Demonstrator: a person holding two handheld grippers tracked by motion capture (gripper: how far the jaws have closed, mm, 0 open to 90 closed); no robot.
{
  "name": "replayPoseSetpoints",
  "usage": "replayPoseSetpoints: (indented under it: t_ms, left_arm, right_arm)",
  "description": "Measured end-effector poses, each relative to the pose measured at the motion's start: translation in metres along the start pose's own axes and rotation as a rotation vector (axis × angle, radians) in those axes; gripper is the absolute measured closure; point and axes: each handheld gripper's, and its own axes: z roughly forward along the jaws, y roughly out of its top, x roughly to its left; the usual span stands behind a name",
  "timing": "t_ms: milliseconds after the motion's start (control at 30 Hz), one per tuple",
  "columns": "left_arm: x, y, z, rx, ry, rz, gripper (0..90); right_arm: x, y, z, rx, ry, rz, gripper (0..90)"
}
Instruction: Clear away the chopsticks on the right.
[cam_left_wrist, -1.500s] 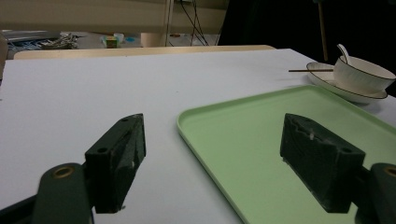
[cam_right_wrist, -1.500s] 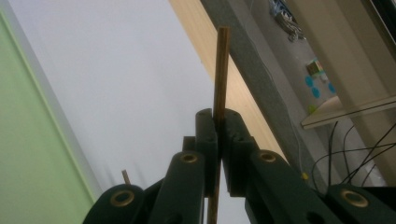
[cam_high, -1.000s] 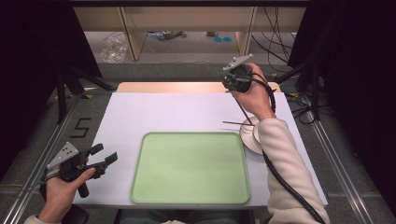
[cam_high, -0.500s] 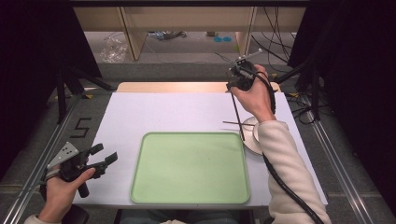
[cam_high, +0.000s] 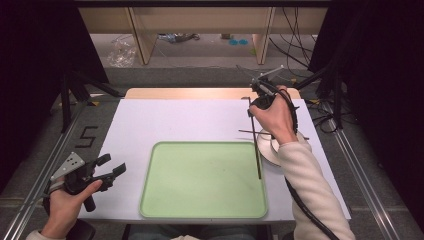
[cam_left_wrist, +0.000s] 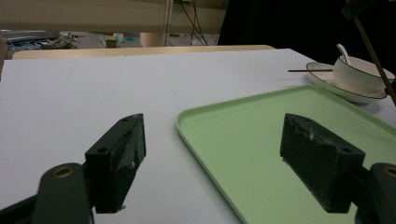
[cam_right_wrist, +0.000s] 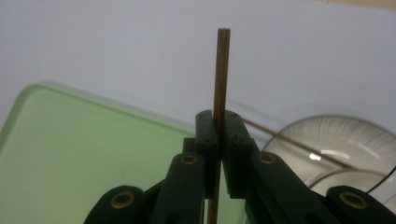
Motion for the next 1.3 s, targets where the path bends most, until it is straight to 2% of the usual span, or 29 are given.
replayPoseSetpoints:
  t_ms: [33,133,200,300,400,433,500,567,633,667,733,767,800,833,867,900,967,1000,1033,1067,1100,1167,1200,1233,1300]
  left_arm:
    - [0.000,0.000,0.000,0.000,0.000,0.001,22.3]
    - [0.000,0.000,0.000,-0.001,-0.001,0.002,22.3]
    - [0.000,0.000,0.000,-0.001,-0.001,0.002,22.3]
    - [0.000,0.000,0.000,0.001,0.000,0.000,22.3]
    - [0.000,0.000,0.000,0.000,-0.002,0.004,22.3]
    - [0.000,0.000,0.000,0.001,-0.002,0.004,22.4]
    - [0.000,0.000,0.000,0.000,-0.002,0.004,22.3]
    - [0.000,0.000,0.000,0.000,-0.003,0.005,22.4]
    - [0.000,0.000,0.000,0.002,-0.003,0.006,22.4]
    - [0.000,0.000,0.000,0.002,-0.004,0.008,22.4]
    - [0.000,0.000,0.000,0.003,-0.003,0.008,22.4]
    - [0.000,0.000,0.000,0.003,-0.003,0.008,22.4]
    - [0.000,0.000,0.000,0.002,-0.003,0.008,22.4]
    - [0.000,0.000,0.000,0.002,-0.003,0.008,22.4]
    - [0.000,0.000,0.000,0.002,-0.003,0.009,22.4]
    - [0.000,0.000,0.000,0.003,-0.003,0.009,22.4]
    - [0.000,0.000,0.000,0.003,-0.004,0.008,22.4]
    - [0.000,0.000,0.000,0.003,-0.004,0.009,22.4]
    - [0.000,0.000,0.000,0.002,-0.004,0.009,22.4]
    - [0.000,0.000,0.000,0.003,-0.004,0.009,22.4]
    - [0.000,0.000,0.000,0.003,-0.004,0.008,22.4]
    - [0.000,0.000,0.000,0.002,-0.004,0.010,22.4]
    - [0.000,0.000,0.000,0.002,-0.005,0.011,22.4]
    - [0.000,0.000,0.000,0.003,-0.004,0.009,22.4]
    - [0.000,0.000,0.000,0.003,-0.005,0.010,22.4]
  right_arm:
    - [0.002,-0.002,0.001,0.042,0.006,0.057,87.6]
    - [0.000,-0.008,0.009,0.107,0.006,0.115,87.6]
    - [-0.003,-0.013,0.018,0.121,0.009,0.103,87.6]
    - [-0.008,-0.020,0.030,0.167,0.025,0.120,87.6]
    - [-0.010,-0.026,0.041,0.232,0.014,0.156,87.6]
    - [-0.013,-0.029,0.046,0.226,0.012,0.139,87.6]
    - [-0.014,-0.031,0.050,0.250,0.000,0.158,87.6]
    - [-0.014,-0.033,0.054,0.285,-0.008,0.198,87.5]
    - [-0.017,-0.035,0.060,0.274,-0.019,0.185,87.6]
    - [-0.016,-0.036,0.062,0.294,-0.025,0.206,87.6]
    - [-0.017,-0.039,0.068,0.303,-0.020,0.187,87.6]
    - [-0.017,-0.040,0.071,0.323,-0.025,0.203,87.5]
    - [-0.018,-0.042,0.073,0.341,-0.030,0.198,87.5]
    - [-0.016,-0.042,0.076,0.354,-0.032,0.229,87.5]
    - [-0.018,-0.045,0.080,0.356,-0.040,0.203,87.5]
    - [-0.016,-0.045,0.083,0.357,-0.039,0.231,87.5]
    - [-0.016,-0.048,0.088,0.368,-0.053,0.243,87.5]
    - [-0.016,-0.048,0.091,0.381,-0.056,0.272,87.5]
    - [-0.020,-0.051,0.093,0.389,-0.065,0.224,87.5]
    - [-0.018,-0.051,0.095,0.394,-0.083,0.247,87.5]
    - [-0.017,-0.051,0.097,0.403,-0.076,0.283,87.5]
    - [-0.018,-0.053,0.101,0.417,-0.099,0.260,87.4]
    - [-0.017,-0.054,0.102,0.422,-0.101,0.265,87.4]
    - [-0.018,-0.055,0.103,0.411,-0.101,0.250,87.5]
    - [-0.014,-0.054,0.106,0.413,-0.120,0.263,87.3]
